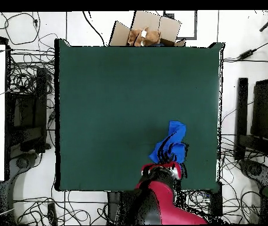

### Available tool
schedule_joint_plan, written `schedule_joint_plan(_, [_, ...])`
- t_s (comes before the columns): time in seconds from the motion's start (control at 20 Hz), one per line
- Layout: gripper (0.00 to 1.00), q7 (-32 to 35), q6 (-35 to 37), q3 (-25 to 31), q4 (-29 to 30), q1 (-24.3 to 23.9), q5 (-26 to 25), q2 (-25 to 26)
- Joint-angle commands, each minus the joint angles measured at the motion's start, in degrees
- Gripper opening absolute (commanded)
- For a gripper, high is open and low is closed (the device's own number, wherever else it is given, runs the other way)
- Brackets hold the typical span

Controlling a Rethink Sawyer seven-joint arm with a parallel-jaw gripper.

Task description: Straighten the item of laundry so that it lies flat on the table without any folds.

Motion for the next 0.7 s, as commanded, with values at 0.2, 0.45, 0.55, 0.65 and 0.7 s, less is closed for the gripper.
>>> schedule_joint_plan(0.2, [0.0, 19.4, 1.8, -6.4, -5.2, 11.6, 10.6, 12.3])
schedule_joint_plan(0.45, [0.0, 20.3, 2.6, -9.7, -13.7, 19.5, 18.9, 21.8])
schedule_joint_plan(0.55, [0.0, 20.0, 3.4, -11.0, -16.7, 22.0, 21.7, 25.2])
schedule_joint_plan(0.65, [0.0, 20.6, 4.2, -11.8, -19.3, 23.7, 25.5, 28.5])
schedule_joint_plan(0.7, [0.0, 21.5, 3.2, -11.0, -20.2, 23.6, 27.8, 29.9])
